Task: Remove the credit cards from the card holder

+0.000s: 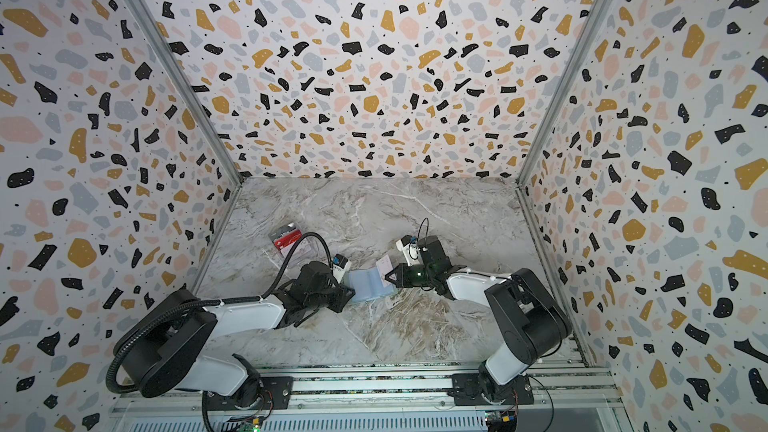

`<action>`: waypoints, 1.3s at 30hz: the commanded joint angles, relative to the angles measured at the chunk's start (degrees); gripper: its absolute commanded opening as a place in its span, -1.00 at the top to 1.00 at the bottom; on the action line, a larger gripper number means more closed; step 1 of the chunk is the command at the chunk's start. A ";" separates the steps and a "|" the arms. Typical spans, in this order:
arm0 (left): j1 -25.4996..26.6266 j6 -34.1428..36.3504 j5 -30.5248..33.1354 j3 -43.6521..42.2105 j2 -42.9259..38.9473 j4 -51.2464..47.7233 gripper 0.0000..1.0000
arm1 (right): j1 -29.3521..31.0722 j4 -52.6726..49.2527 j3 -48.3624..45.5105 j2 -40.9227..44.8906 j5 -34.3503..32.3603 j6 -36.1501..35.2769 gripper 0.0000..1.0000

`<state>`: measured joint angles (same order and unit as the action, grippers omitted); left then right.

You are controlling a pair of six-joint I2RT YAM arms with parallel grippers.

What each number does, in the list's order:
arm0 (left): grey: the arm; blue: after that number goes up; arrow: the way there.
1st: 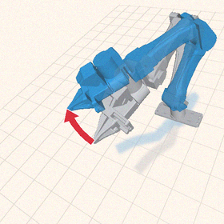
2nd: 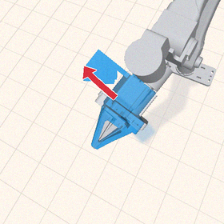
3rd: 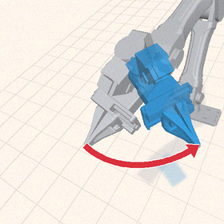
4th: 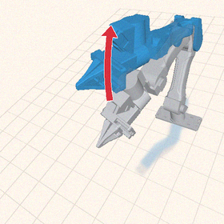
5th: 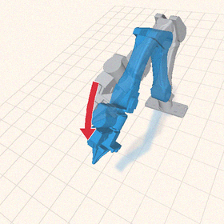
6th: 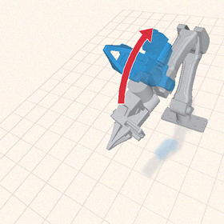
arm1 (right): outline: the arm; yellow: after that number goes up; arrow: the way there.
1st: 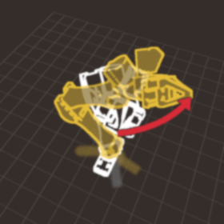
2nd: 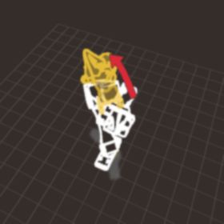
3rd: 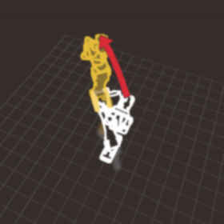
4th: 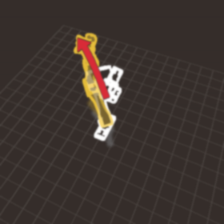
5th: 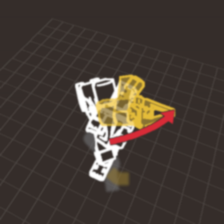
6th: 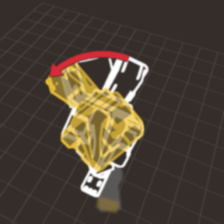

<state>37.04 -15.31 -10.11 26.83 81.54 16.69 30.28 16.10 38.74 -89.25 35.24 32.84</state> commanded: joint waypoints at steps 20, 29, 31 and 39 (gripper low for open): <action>-2.78 5.59 -8.10 10.87 -12.89 -14.03 0.00 | -4.87 -4.25 -0.03 15.35 1.33 -16.55 1.00; -9.49 1.07 -24.50 13.72 -19.31 -9.90 -0.12 | -5.41 -3.68 0.37 18.33 13.55 -21.38 1.00; -9.96 0.08 -28.07 14.16 -20.04 -8.62 -0.15 | -5.41 -3.10 0.69 18.20 18.15 -21.65 1.00; -10.05 -1.03 -37.79 16.64 -20.72 -6.60 -0.16 | -4.98 -2.59 3.59 16.67 32.63 -22.82 1.00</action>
<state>27.33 -15.46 -41.93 41.25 61.52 7.14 25.10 13.26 39.38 -72.84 59.96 11.79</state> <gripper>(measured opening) 0.581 0.049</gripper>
